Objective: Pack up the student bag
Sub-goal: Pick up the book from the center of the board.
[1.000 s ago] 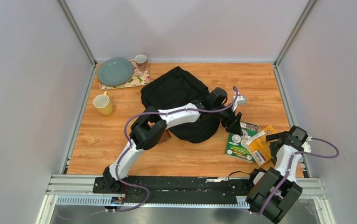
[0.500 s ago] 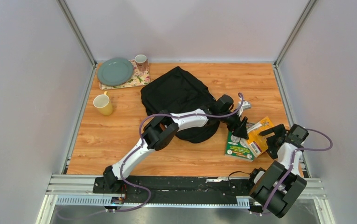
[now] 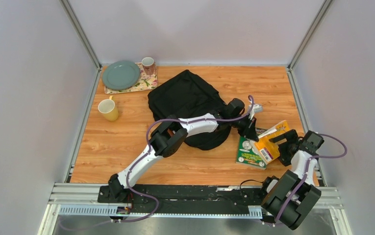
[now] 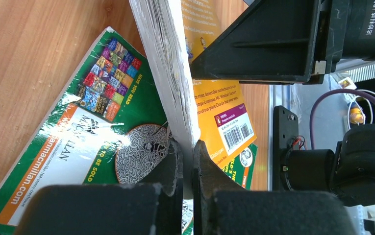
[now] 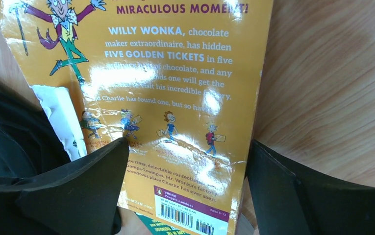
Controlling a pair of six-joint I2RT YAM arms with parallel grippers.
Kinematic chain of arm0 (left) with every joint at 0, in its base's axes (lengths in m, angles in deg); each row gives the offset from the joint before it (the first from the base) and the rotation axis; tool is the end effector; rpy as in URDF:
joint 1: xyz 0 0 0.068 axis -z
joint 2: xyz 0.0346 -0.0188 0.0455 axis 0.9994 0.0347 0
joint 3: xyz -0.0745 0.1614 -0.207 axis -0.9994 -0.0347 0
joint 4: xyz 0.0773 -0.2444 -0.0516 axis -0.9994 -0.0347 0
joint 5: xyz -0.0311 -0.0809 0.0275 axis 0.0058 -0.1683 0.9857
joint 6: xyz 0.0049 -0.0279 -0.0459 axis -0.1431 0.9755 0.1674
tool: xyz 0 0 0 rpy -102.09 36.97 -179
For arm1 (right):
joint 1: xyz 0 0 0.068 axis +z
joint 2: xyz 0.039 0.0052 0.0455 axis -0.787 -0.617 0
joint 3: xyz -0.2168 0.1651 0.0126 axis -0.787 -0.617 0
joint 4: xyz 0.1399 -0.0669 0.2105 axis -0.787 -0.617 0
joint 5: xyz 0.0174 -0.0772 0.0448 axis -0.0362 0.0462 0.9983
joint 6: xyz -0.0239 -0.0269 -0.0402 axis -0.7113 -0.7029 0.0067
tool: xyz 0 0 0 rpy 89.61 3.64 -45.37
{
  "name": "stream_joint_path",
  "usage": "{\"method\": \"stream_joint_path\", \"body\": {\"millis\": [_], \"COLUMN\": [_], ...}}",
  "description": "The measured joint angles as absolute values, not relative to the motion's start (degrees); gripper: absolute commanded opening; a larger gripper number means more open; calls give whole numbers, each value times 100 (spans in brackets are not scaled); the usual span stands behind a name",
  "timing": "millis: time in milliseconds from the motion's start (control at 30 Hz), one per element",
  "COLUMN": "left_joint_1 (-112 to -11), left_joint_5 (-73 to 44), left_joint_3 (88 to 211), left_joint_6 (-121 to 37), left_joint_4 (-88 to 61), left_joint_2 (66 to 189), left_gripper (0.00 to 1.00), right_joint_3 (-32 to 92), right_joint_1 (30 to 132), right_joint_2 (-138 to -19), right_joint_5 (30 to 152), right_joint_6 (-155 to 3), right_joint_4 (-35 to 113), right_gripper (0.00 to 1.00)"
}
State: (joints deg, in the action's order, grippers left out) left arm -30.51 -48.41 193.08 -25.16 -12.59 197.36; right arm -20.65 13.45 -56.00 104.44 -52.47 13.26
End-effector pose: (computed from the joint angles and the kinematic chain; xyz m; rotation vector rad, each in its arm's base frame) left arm 0.2863 -0.4939 0.1474 1.0995 2.0689 -1.6023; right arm 0.1438 -0.0979 0.1596 1.3479 2.1860 0.4273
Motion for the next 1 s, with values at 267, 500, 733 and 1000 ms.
{"method": "stream_joint_path", "body": {"millis": [267,500,733,1000], "left_joint_1": [-3049,-3073,-3371,-4004], "left_joint_5": [-4747,-4100,-3731,-2533], "left_joint_3": [19015,18274,16738,14211], "left_joint_6": [-2640,-3215,-3447,-3296], "left_joint_4": [-1373,-1738,-1556,-745], "left_joint_2": [19339,17844,16220,13984], "left_gripper": [0,0,0,0], "right_joint_3": [-1626,-1335,-656,-634], "right_joint_1": [1347,1351,1473,2079], "right_joint_2": [-5051,-3906,-3351,-3207], "right_joint_5": [10543,11260,11856,12427], "right_joint_6": [-5321,-4782,-4233,-3512], "right_joint_4": [441,327,443,1066], "right_gripper": [89,92,92,93]}}
